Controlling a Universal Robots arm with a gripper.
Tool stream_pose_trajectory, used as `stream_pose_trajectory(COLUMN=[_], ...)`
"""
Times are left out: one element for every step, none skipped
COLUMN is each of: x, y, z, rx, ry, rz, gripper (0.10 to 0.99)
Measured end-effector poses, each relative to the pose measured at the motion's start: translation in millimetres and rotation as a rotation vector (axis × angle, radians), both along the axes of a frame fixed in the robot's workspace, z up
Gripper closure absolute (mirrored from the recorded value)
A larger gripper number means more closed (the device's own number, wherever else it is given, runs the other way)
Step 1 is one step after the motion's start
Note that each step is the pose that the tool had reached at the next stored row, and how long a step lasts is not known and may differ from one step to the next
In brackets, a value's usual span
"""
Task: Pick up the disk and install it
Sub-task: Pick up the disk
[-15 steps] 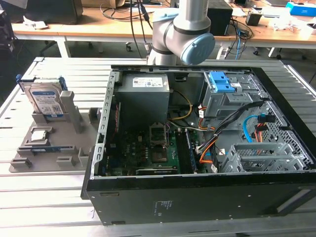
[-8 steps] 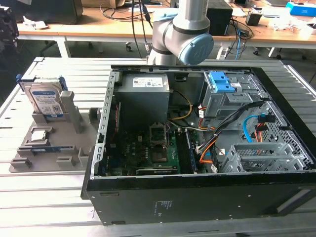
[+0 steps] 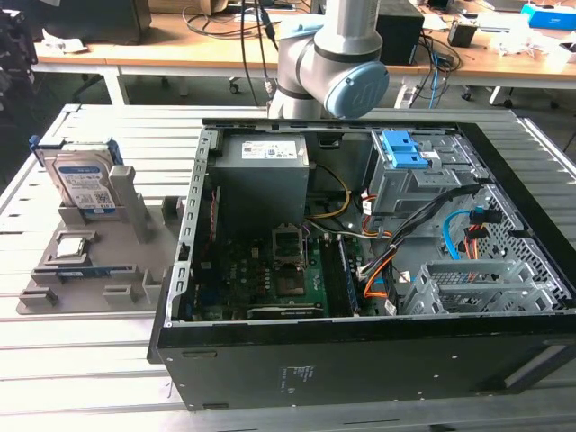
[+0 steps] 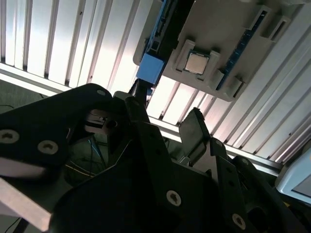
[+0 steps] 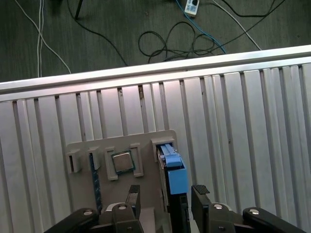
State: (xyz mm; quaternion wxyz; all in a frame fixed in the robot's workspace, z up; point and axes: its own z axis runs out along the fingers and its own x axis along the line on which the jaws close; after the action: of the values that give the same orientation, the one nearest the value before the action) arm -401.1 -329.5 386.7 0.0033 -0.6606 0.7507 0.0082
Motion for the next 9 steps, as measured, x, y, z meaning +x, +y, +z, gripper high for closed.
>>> stream_pose_trajectory(x=[0.1,0.3,0.5,0.8,1.4,2.1,2.4,2.8,3.0], y=[0.0,0.1,0.1,0.2,0.2,0.3,0.3,0.4,0.4], z=[-0.7,-1.9,-3.1,-4.9,-6.7,-9.4,-10.6,-11.9,-13.9], rx=[0.000,0.000,0.000,0.000,0.000,0.000,0.000,0.000,0.000], ry=[0.0001,0.0005,0.0008,0.0010,0.0015,0.0019,0.0019,0.0021,0.0023], rz=[0.000,0.000,0.000,0.000,0.000,0.001,0.001,0.001,0.001], gripper=[0.545,0.545,0.545,0.545,0.545,0.545,0.545,0.545,0.545])
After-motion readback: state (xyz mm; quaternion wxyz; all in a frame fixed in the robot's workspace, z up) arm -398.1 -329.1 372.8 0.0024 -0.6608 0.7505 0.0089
